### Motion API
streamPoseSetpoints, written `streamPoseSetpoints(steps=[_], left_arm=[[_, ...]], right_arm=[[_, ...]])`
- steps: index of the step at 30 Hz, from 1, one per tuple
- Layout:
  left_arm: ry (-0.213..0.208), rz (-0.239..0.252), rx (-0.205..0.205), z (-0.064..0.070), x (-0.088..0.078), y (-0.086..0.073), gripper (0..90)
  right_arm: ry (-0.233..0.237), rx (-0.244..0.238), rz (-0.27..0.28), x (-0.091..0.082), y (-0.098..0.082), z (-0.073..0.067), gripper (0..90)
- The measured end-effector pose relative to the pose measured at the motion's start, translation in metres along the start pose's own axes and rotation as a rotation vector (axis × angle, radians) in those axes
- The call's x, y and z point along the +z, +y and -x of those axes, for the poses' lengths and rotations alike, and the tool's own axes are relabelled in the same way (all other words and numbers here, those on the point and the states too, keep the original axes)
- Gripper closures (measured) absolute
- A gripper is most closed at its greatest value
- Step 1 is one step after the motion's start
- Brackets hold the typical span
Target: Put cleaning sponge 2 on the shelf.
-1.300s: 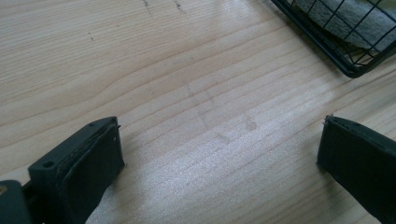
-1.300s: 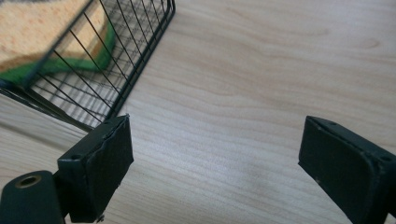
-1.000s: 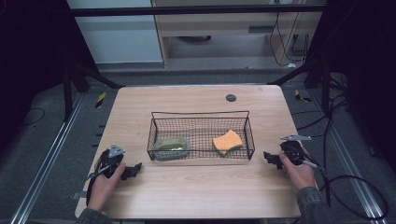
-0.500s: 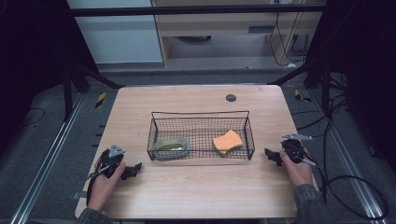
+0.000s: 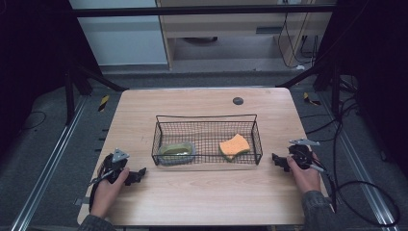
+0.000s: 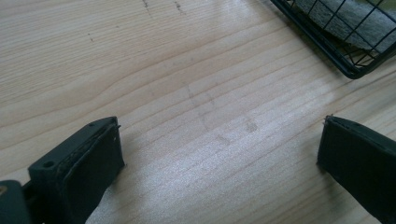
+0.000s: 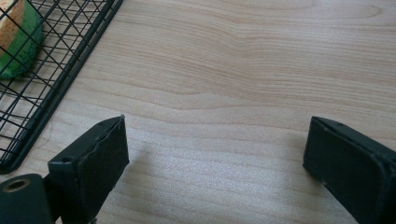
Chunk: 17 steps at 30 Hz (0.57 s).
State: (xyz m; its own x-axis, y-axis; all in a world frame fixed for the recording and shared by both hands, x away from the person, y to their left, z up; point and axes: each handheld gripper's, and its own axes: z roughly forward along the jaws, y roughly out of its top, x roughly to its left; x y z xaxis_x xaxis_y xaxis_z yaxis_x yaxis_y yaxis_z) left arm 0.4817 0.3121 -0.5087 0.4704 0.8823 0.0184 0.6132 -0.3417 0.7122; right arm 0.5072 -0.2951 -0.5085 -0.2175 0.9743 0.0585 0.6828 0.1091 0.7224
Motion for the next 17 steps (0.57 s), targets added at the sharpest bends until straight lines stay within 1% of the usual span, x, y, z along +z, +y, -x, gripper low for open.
streamPoseSetpoints(steps=[3, 5, 7, 9, 11, 14, 17], left_arm=[[0.000, 0.000, 0.000, 0.000, 0.000, 0.000, 0.0], [0.000, 0.000, 0.000, 0.000, 0.000, 0.000, 0.0], [0.000, 0.000, 0.004, 0.000, 0.000, 0.000, 0.0], [0.000, -0.002, 0.006, -0.001, 0.000, 0.000, 0.0], [0.000, -0.003, 0.008, -0.001, 0.000, 0.001, 0.0], [-0.002, -0.001, 0.003, 0.000, 0.001, 0.001, 0.0], [-0.001, 0.000, 0.001, 0.000, 0.001, 0.001, 0.0]], right_arm=[[-0.020, -0.014, 0.016, 0.001, -0.003, -0.003, 5.6], [-0.027, -0.035, 0.018, 0.001, -0.004, -0.005, 4.8], [-0.026, -0.051, 0.010, 0.001, -0.005, -0.007, 4.0], [-0.022, -0.051, 0.008, 0.000, -0.006, -0.008, 3.5], [-0.013, -0.062, 0.008, -0.002, -0.008, -0.011, 3.1], [-0.002, -0.077, 0.004, -0.003, -0.010, -0.013, 1.0], [-0.007, -0.075, 0.000, -0.003, -0.011, -0.015, 0.7]])
